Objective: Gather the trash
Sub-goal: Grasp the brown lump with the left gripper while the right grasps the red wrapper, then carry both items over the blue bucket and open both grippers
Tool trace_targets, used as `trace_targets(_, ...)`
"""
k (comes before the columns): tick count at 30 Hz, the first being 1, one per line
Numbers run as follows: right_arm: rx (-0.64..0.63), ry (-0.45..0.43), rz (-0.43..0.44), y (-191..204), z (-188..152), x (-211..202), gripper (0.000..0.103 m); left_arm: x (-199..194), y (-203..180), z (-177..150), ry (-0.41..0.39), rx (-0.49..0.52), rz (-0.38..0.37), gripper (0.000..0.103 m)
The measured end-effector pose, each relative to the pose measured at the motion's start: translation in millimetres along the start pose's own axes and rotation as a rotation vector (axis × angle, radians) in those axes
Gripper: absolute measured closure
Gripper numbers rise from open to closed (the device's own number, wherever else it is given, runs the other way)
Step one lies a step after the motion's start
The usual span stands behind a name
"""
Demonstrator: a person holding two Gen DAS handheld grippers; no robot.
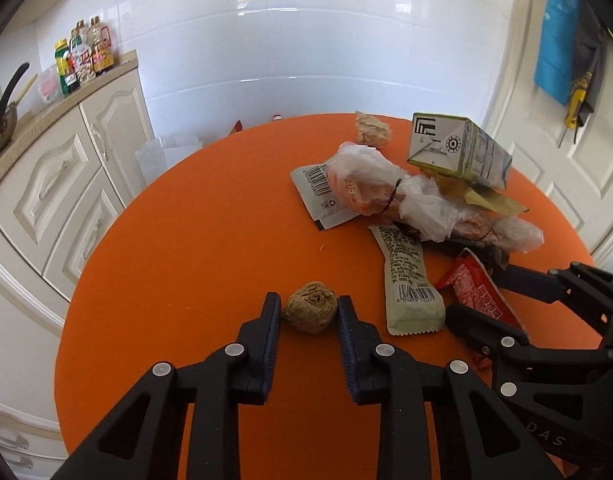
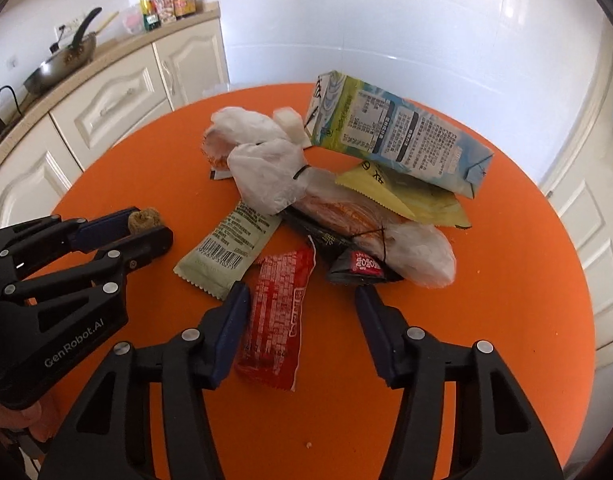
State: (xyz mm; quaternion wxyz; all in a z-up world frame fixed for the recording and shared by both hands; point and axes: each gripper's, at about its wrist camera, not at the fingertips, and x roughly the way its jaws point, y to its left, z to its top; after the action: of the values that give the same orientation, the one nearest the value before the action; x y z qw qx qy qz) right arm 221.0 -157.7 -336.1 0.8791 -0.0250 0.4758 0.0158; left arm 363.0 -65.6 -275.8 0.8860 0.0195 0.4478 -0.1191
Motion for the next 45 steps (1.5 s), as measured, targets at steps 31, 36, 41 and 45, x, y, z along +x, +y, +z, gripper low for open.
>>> trace_targets(31,0.234,-0.123,0.137,-81,-41,-102,0.087,-138,-38,-75,-0.145,-0.008,-0.106,0.08)
trace_targets(36,0.272,-0.201,0.116,-110,-46,-141,0.087,-175,-86,-79,-0.201,0.059,-0.146,0.08)
trace_targets(41,0.311,-0.292,0.065,-150,-56,-190,0.087,-193,-137,-78,-0.244,0.133,-0.209,0.08)
trace_targets(45,0.35,-0.348,-0.007,-188,-70,-226,0.087,-192,-185,-71,-0.262,0.197,-0.278,0.08)
